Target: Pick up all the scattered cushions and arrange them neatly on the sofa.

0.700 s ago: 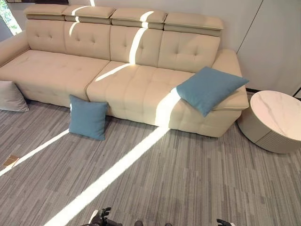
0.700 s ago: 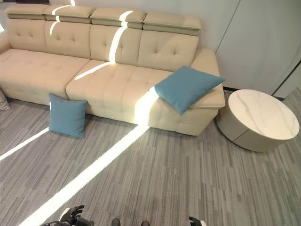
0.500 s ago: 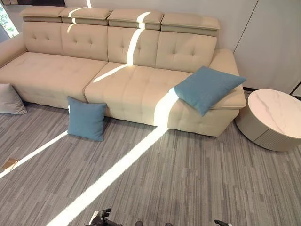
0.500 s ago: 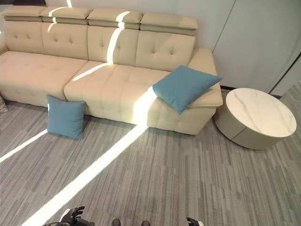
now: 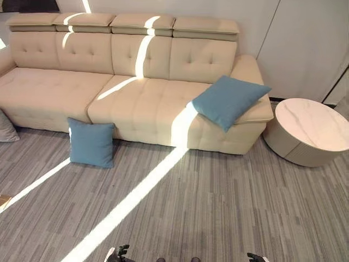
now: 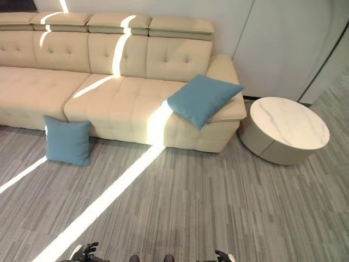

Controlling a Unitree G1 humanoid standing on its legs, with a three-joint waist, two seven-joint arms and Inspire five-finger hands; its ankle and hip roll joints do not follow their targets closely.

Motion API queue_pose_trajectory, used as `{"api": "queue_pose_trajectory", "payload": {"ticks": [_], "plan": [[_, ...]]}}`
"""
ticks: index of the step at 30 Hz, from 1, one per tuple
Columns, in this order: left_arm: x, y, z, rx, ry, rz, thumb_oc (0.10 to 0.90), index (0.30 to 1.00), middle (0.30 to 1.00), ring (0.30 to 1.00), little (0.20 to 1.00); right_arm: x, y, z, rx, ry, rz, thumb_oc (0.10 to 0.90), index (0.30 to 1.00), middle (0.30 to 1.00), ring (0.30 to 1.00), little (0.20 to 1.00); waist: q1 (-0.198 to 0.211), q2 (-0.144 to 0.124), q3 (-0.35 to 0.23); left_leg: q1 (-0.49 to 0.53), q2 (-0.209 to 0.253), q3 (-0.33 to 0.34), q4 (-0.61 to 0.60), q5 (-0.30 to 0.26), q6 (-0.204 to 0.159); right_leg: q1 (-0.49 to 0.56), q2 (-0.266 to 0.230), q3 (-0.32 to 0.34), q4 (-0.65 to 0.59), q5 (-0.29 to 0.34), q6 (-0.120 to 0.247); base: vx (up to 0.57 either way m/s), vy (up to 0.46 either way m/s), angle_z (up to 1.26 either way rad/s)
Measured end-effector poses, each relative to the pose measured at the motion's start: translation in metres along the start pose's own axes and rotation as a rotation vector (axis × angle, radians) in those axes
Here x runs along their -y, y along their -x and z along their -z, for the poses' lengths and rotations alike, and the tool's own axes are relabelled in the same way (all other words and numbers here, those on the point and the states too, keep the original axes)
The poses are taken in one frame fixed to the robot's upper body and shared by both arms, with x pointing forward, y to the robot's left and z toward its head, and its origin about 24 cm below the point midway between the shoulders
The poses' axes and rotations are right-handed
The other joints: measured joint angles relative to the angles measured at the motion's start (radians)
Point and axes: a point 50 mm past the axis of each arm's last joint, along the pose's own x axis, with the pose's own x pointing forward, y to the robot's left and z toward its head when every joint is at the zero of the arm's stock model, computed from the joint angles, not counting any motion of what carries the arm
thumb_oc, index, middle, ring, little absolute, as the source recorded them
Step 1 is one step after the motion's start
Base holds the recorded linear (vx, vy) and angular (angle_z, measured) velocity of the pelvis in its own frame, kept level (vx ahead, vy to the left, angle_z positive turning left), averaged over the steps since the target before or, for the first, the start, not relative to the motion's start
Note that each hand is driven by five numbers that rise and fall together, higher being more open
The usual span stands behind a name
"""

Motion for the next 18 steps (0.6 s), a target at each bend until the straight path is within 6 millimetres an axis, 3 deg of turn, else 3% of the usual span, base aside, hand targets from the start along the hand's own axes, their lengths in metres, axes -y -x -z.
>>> {"api": "queue_pose_trajectory", "payload": {"ticks": [7,10,11,13,14,15,18], "plan": [[0.003,-0.001,-0.005,0.009,0.006,0.007,0.800,0.900,0.900,0.900,0.900,0.000,0.003,0.016,-0.049,0.011,-0.002,0.800,0.900,0.900,0.900,0.900,-0.022,0.001,0.006,-0.010,0.013,-0.026,0.009,0.006,-0.022,0.015,0.019,-0.029,-0.015,0.018,-0.016,0.00,-0.129,0.07],[-0.002,-0.005,-0.018,0.033,0.009,-0.006,0.800,0.900,0.900,0.900,0.900,-0.004,0.002,0.010,-0.035,0.001,-0.010,0.800,0.900,0.900,0.900,0.900,-0.021,-0.023,0.033,-0.098,0.006,-0.079,0.149,-0.003,-0.049,0.008,0.001,-0.028,-0.016,0.011,-0.044,-0.05,-0.134,0.33],[-0.005,-0.007,-0.033,0.063,0.025,-0.018,0.800,0.900,0.900,0.900,0.900,-0.005,0.000,-0.001,-0.005,0.003,-0.011,0.800,0.900,0.900,0.900,0.900,-0.026,-0.038,0.070,-0.188,0.000,-0.109,0.307,-0.004,-0.063,0.002,-0.011,-0.028,-0.010,0.009,-0.054,0.02,-0.080,0.30],[-0.007,-0.009,-0.047,0.103,0.034,-0.030,0.800,0.900,0.900,0.900,0.900,-0.005,-0.002,-0.013,0.024,0.007,-0.008,0.800,0.900,0.900,0.900,0.900,-0.011,-0.050,0.098,-0.244,-0.003,-0.124,0.412,0.010,-0.099,0.003,-0.026,-0.024,-0.004,0.012,-0.084,0.07,-0.028,0.07],[-0.006,-0.009,-0.052,0.117,0.037,-0.034,0.800,0.900,0.900,0.900,0.900,-0.004,-0.002,-0.019,0.043,0.007,0.002,0.800,0.900,0.900,0.900,0.900,0.000,-0.054,0.107,-0.271,0.004,-0.129,0.458,-0.005,-0.098,0.011,-0.024,-0.021,-0.015,0.013,-0.095,0.14,0.000,-0.14],[-0.006,-0.009,-0.051,0.114,0.035,-0.034,0.800,0.900,0.900,0.900,0.900,-0.004,-0.003,-0.021,0.049,0.006,0.003,0.800,0.900,0.900,0.900,0.900,-0.003,-0.051,0.106,-0.273,0.006,-0.132,0.458,-0.008,-0.094,0.025,-0.021,-0.023,-0.030,0.013,-0.096,0.28,0.051,-0.10],[-0.004,-0.010,-0.054,0.119,0.028,-0.030,0.800,0.900,0.900,0.900,0.900,-0.004,-0.003,-0.025,0.067,0.020,0.003,0.800,0.900,0.900,0.900,0.900,-0.001,-0.051,0.106,-0.262,0.016,-0.149,0.303,-0.003,-0.091,0.022,-0.020,-0.022,-0.033,0.013,-0.097,0.15,0.068,-0.03]]}}
